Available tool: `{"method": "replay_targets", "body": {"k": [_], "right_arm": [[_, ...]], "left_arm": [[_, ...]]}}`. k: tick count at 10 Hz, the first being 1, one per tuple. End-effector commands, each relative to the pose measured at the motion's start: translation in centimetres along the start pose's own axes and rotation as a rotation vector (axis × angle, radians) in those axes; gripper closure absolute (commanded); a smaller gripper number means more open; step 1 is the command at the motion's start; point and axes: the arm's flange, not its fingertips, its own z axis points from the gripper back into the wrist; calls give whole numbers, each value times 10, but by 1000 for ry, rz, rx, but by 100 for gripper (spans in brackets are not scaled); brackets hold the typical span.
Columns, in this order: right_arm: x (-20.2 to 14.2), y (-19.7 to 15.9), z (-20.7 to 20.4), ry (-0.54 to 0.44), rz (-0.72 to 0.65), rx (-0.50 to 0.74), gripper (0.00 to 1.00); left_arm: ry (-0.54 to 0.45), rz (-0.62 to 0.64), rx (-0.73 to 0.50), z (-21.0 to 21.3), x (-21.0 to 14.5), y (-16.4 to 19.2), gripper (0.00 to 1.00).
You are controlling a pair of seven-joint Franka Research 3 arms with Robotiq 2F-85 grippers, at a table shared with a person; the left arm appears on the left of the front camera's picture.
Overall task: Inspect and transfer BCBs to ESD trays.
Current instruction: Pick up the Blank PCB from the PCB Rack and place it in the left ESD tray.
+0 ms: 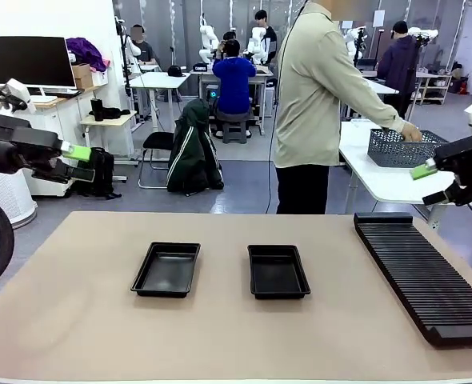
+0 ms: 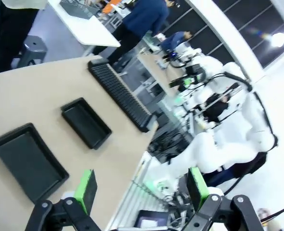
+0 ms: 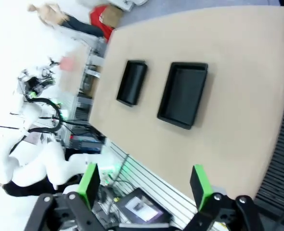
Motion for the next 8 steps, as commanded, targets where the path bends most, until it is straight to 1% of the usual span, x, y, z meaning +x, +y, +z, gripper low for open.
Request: {"method": "replay_targets", "body": {"k": [1,2,4,5,6,8], "right_arm": [[12,-21,13,-27,-72,110,0],[14,-36,20,-15,-129,188,0],[19,-59,28,9,-183,301,0],[20,-67,32,17,-201,336,0],[22,-77,33,46,-216,391,0],[29,-96,37,116,-263,442,0]], "left_arm": [[1,125,-50,4,7,11,0],[20,199,-87,7,3,12,0],[91,298,-146,10,-1,21,0],[140,326,-187,10,-3,28,0],[145,358,-190,12,-4,36,0],[170,380,-219,13,-6,38,0]]}}
